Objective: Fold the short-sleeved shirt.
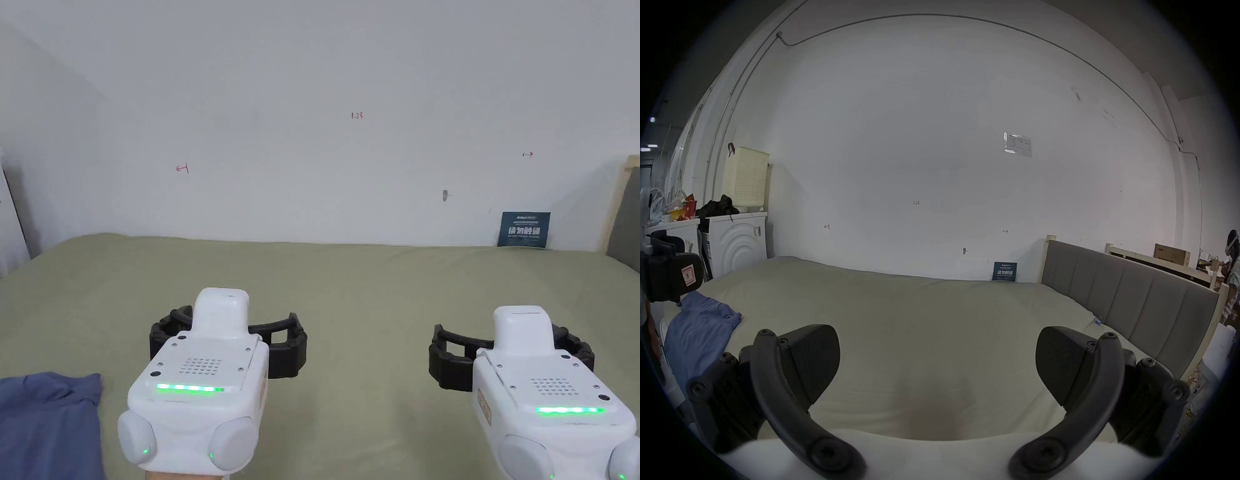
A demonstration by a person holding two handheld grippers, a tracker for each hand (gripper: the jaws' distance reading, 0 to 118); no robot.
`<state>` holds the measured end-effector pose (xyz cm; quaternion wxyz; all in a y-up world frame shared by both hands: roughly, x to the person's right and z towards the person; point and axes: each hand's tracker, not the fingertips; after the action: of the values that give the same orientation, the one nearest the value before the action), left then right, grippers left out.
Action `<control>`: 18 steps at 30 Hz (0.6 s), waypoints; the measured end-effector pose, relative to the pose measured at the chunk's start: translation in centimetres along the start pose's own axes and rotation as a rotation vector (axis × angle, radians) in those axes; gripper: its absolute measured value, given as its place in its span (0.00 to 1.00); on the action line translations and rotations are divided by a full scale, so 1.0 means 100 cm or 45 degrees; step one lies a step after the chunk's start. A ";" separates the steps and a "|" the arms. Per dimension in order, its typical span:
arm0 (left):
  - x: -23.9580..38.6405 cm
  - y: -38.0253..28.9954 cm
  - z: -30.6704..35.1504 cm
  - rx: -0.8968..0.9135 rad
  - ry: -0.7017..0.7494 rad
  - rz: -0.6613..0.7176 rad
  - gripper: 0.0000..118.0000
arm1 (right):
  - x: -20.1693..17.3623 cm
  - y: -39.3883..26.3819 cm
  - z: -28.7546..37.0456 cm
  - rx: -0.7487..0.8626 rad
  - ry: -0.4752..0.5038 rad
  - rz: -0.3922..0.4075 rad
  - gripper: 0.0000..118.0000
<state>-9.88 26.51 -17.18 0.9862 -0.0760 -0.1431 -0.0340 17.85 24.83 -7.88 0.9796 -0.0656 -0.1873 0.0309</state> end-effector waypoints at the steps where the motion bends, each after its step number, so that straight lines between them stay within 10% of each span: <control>1: 0.000 0.000 0.000 -0.002 0.001 0.000 1.00 | 0.000 0.000 0.000 -0.001 0.000 0.003 1.00; 18: 0.002 -0.001 0.001 -0.010 0.002 0.005 1.00 | 0.001 0.000 0.001 -0.001 -0.001 -0.003 1.00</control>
<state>-9.73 26.39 -16.96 0.9861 -0.0800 -0.1420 -0.0325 17.88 24.87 -7.76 0.9795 -0.0659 -0.1879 0.0298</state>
